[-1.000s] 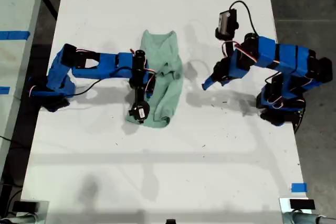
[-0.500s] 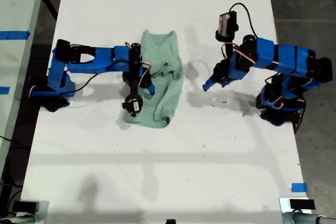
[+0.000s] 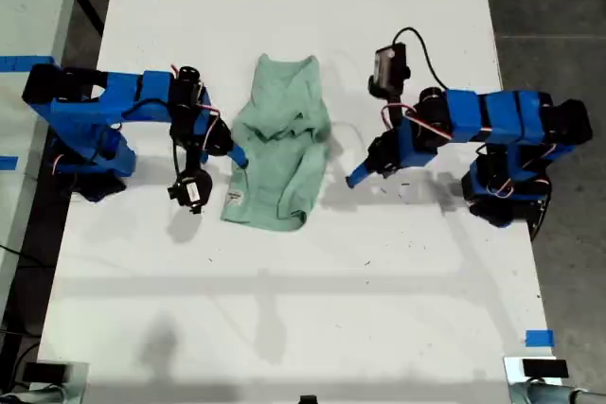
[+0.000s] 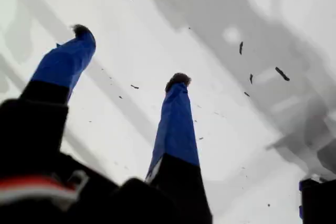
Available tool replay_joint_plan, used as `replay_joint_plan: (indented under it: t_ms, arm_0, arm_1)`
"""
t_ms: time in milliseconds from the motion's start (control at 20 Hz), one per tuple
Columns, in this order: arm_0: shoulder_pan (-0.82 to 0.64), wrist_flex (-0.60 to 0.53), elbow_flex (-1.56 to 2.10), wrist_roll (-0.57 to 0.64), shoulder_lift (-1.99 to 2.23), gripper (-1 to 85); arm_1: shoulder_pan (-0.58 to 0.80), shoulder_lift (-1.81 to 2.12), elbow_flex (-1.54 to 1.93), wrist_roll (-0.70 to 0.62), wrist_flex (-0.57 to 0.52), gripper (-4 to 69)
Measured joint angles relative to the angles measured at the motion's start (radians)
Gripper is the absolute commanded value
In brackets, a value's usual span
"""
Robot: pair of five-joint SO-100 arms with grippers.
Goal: Fold tshirt
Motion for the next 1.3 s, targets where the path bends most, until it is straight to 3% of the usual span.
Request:
replay_joint_plan:
  t_ms: [200,400,600,900,1300]
  arm_0:
    - [0.092,-0.041,0.049,-0.044,0.038,19.5]
    - [0.12,-0.301,0.333,-0.114,0.296,21.0]
    - [0.12,-0.394,0.505,-0.14,0.388,23.3]
    - [0.193,-0.661,0.561,-0.14,0.245,25.7]
    - [0.204,-0.765,0.552,-0.144,-0.008,26.5]
  arm_1:
    - [-0.037,-0.308,-0.304,0.002,0.003,35.6]
    - [-0.04,-0.552,-0.554,0.002,0.009,35.6]
    - [-0.04,-0.724,-0.718,0.003,0.0,35.6]
    - [-0.043,-0.881,-0.784,0.002,-0.035,35.4]
    - [-0.043,-0.988,-0.784,0.002,-0.095,35.6]
